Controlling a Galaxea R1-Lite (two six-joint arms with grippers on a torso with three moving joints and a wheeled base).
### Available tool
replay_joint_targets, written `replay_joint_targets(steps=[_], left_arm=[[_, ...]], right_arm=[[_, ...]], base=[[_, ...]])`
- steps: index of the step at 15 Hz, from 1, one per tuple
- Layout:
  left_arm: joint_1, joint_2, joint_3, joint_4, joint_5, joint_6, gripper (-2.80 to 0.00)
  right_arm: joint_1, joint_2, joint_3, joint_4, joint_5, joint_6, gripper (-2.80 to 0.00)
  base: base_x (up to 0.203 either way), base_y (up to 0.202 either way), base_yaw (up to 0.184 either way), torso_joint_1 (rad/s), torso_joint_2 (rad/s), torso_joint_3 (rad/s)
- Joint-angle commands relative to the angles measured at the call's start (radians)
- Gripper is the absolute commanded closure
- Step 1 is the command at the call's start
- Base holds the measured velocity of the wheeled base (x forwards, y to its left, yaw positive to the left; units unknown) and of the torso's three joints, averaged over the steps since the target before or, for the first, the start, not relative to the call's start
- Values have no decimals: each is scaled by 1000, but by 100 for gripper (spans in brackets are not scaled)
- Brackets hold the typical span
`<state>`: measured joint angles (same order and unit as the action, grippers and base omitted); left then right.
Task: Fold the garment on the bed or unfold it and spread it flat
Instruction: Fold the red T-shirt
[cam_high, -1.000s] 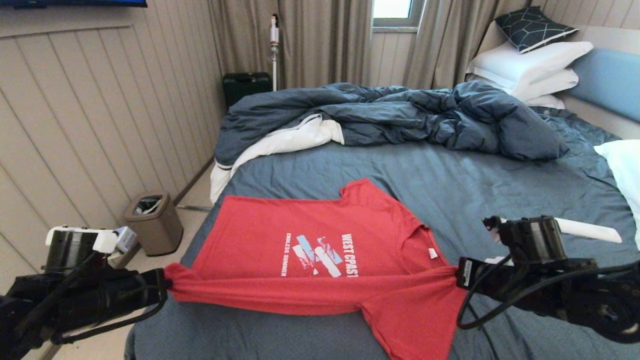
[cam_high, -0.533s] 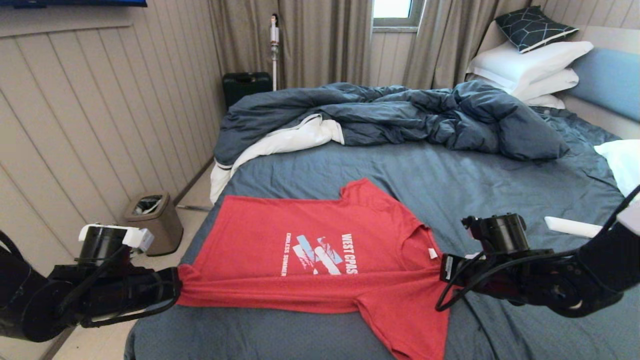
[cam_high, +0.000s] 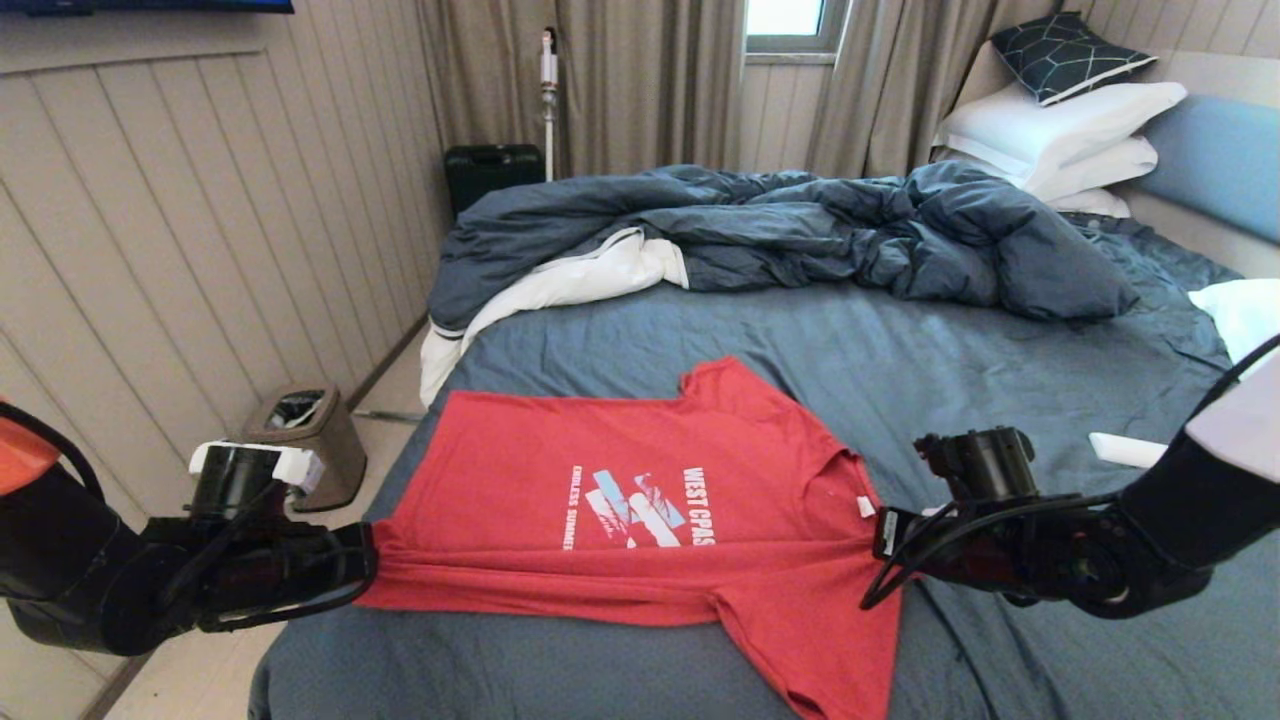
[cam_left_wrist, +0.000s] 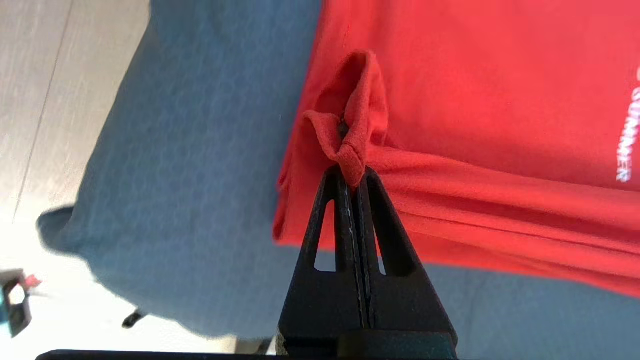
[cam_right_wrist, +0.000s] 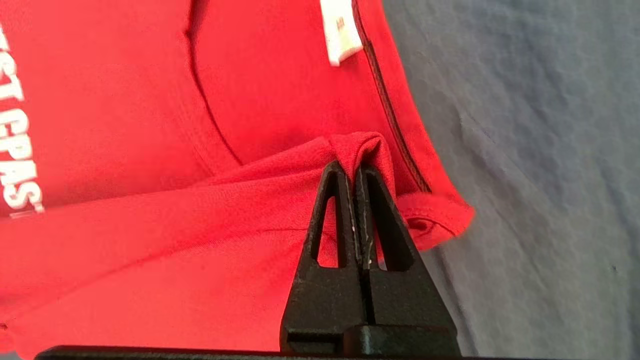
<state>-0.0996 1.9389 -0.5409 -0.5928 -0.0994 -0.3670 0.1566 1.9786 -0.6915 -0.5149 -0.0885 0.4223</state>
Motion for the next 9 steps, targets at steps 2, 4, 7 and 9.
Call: replay_joint_targets(steps=[2, 4, 7, 9], left_arm=[[0, 31, -13, -24, 0, -4, 0], [0, 37, -14, -25, 0, -7, 0], [0, 38, -6, -24, 0, 1, -280], [0, 39, -11, -27, 0, 0, -280]], right_arm=[[4, 6, -9, -2, -2, 1, 0], [4, 6, -11, -1, -2, 1, 0], [0, 8, -9, 0, -2, -7, -280], [0, 6, -9, -1, 0, -14, -280]], base=[[0, 0, 0, 0, 0, 0], [0, 0, 0, 0, 0, 0], [0, 0, 0, 0, 0, 0], [0, 0, 0, 0, 0, 0]])
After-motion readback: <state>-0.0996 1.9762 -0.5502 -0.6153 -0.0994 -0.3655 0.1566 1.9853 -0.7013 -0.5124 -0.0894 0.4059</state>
